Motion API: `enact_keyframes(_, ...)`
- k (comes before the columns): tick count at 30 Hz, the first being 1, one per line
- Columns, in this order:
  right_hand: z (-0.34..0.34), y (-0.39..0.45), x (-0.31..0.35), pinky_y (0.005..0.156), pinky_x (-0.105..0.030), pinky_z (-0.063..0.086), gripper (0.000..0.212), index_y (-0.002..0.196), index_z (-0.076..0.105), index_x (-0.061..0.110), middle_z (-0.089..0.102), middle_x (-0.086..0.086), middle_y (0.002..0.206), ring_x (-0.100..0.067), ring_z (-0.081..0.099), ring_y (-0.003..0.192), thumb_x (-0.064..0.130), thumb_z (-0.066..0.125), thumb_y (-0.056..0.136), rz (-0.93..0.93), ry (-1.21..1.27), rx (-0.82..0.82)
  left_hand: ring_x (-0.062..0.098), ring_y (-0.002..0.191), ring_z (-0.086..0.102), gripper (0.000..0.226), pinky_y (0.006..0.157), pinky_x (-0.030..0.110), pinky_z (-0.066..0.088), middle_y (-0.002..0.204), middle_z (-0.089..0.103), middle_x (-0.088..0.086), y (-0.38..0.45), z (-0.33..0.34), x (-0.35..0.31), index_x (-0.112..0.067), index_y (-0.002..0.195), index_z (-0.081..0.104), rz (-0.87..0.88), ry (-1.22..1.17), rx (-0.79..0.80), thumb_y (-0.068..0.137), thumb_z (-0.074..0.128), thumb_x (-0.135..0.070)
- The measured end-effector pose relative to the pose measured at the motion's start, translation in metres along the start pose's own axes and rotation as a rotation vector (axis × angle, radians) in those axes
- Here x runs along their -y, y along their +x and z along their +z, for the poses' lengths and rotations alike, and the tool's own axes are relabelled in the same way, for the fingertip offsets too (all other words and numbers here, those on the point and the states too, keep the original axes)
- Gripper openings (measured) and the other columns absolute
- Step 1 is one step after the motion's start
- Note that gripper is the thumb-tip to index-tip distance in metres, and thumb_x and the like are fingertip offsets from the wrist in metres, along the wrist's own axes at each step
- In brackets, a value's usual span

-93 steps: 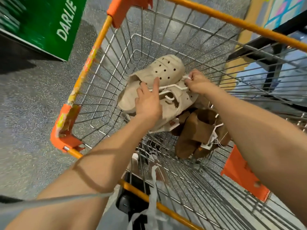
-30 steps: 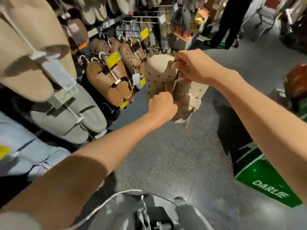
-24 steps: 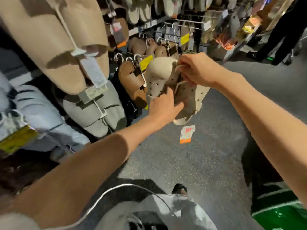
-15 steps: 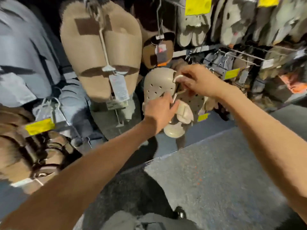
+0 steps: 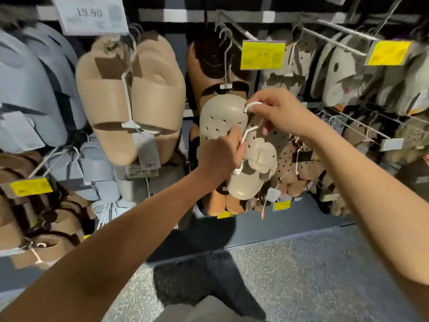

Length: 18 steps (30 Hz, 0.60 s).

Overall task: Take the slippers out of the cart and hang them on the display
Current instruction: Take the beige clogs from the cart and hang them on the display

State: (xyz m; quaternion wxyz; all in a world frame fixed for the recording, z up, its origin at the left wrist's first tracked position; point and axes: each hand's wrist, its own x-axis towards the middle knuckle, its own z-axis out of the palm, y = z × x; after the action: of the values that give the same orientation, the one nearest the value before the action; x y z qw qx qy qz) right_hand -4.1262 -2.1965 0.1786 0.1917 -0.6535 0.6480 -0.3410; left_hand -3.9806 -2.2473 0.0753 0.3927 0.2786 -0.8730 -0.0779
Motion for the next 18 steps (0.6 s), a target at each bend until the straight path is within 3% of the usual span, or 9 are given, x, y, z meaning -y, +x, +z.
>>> enact_keyframes(3, -0.009, 0.001, -0.023, 0.043, -0.017, 0.044, 0.02, 0.098, 0.063, -0.001, 0.058, -0.018, 0.067, -0.014, 0.057, 0.04, 0.016, 0.053, 0.094, 0.066, 0.111, -0.028, 0.018, 0.039, 0.051, 0.033, 0.035, 0.025, 0.036, 0.048, 0.054, 0.001, 0.013, 0.017, -0.003, -0.006, 0.084, 0.055, 0.069, -0.02, -0.018, 0.091, 0.037, -0.034)
enact_keyframes(8, -0.035, 0.004, -0.055, 0.041, -0.017, 0.044, 0.013, 0.093, 0.064, 0.002, 0.043, -0.006, 0.056, -0.009, 0.05, 0.033, 0.01, 0.053, 0.093, 0.146, 0.244, -0.071, 0.014, 0.04, 0.049, 0.023, 0.036, 0.025, 0.032, 0.049, 0.052, -0.001, 0.042, 0.044, -0.013, -0.01, 0.073, 0.057, 0.179, 0.03, -0.026, 0.09, 0.054, -0.025)
enact_keyframes(13, -0.069, 0.015, -0.093, 0.039, -0.017, 0.043, 0.014, 0.09, 0.065, 0.001, 0.041, -0.004, 0.055, -0.008, 0.042, 0.032, 0.01, 0.055, 0.091, 0.189, 0.386, -0.163, 0.021, 0.041, 0.052, 0.026, 0.04, 0.022, 0.03, 0.047, 0.053, 0.002, 0.09, 0.071, -0.03, -0.011, 0.066, 0.058, 0.286, 0.111, -0.048, 0.085, 0.05, -0.026)
enact_keyframes(18, -0.111, 0.035, -0.136, 0.036, -0.015, 0.032, 0.019, 0.082, 0.062, 0.005, 0.043, 0.011, 0.044, -0.004, 0.032, 0.035, 0.015, 0.051, 0.094, 0.178, 0.506, -0.251, 0.018, 0.036, 0.047, 0.032, 0.038, 0.019, 0.026, 0.042, 0.05, 0.001, 0.144, 0.108, -0.063, -0.012, 0.057, 0.058, 0.26, 0.142, -0.076, 0.081, 0.045, -0.028)
